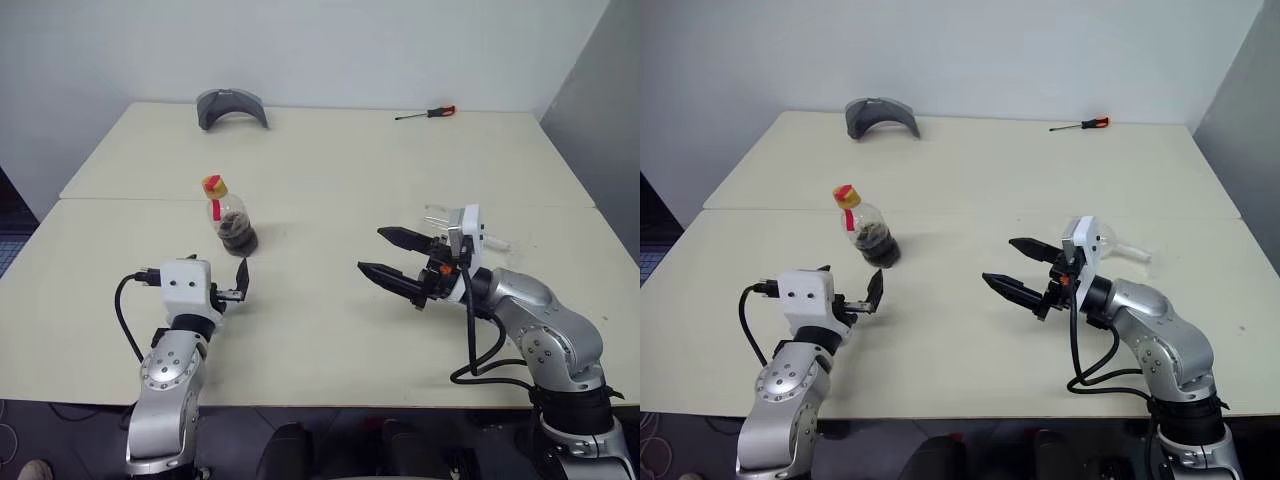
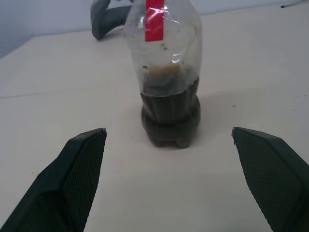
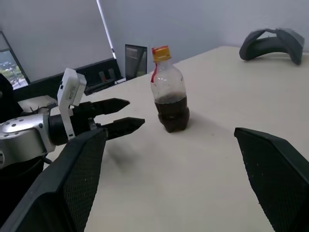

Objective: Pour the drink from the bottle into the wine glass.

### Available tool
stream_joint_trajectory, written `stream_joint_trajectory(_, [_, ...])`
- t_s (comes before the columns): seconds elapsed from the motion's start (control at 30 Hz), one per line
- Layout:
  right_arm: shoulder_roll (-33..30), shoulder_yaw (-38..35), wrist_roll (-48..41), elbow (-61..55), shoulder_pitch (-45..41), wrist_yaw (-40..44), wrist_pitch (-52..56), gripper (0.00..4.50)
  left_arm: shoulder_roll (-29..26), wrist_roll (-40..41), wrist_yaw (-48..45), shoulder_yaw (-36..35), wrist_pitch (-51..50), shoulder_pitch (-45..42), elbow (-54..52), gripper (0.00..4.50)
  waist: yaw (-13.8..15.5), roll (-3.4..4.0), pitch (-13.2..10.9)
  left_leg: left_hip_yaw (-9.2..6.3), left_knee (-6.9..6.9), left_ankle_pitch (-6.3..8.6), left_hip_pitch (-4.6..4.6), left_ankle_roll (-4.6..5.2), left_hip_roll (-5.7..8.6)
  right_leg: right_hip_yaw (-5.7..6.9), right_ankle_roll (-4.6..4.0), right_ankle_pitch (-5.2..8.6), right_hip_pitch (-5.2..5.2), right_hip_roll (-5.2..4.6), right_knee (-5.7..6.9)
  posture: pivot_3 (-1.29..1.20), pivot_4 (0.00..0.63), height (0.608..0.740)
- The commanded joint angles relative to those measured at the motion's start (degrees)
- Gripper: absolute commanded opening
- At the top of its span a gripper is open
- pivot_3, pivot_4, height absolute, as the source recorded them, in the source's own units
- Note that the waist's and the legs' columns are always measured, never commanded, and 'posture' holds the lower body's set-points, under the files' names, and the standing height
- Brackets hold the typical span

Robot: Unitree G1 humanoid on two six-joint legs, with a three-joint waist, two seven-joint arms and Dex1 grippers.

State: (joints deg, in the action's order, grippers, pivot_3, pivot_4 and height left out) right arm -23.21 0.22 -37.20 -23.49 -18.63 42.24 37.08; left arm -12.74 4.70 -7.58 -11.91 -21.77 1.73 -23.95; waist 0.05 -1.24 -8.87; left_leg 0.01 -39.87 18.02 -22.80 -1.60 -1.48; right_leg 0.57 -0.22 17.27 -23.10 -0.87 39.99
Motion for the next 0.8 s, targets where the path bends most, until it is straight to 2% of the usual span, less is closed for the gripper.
stream_joint_trajectory(0.03, [-0.1,-0.7,-0.2,-1.4,-2.0,-1.2,-0.7,4.5,-1.3,0.2,-0.1,-0.9,0.9,-1.8,0.5,4.48,0.0,0.0,0.0,0.0,0.0,0.0,0.0,0.0,0.0,0.0,0.0,0.0,0.0,0.0,0.0,0.0,0.15,0.74])
stream_joint_trajectory(0.5, [-1.6,-0.9,0.7,0.8,-0.6,-0.4,-4.3,4.5,-5.3,0.9,-3.7,-0.7,4.2,-10.8,10.8,4.48,-0.1,0.0,0.0,-0.01,0.0,0.0,0.0,-0.01,-0.02,0.02,0.0,0.0,-0.01,0.01,0.01,0.0,0.15,0.74])
stream_joint_trajectory(0.8, [-1.5,-0.4,1.0,0.2,0.1,-0.5,-5.1,4.5,-5.6,0.7,-4.6,0.9,8.7,-18.4,20.5,4.48,-0.1,0.0,0.0,-0.01,0.0,-0.01,0.0,-0.02,-0.02,0.03,0.0,0.0,-0.02,0.01,0.02,0.0,0.15,0.74])
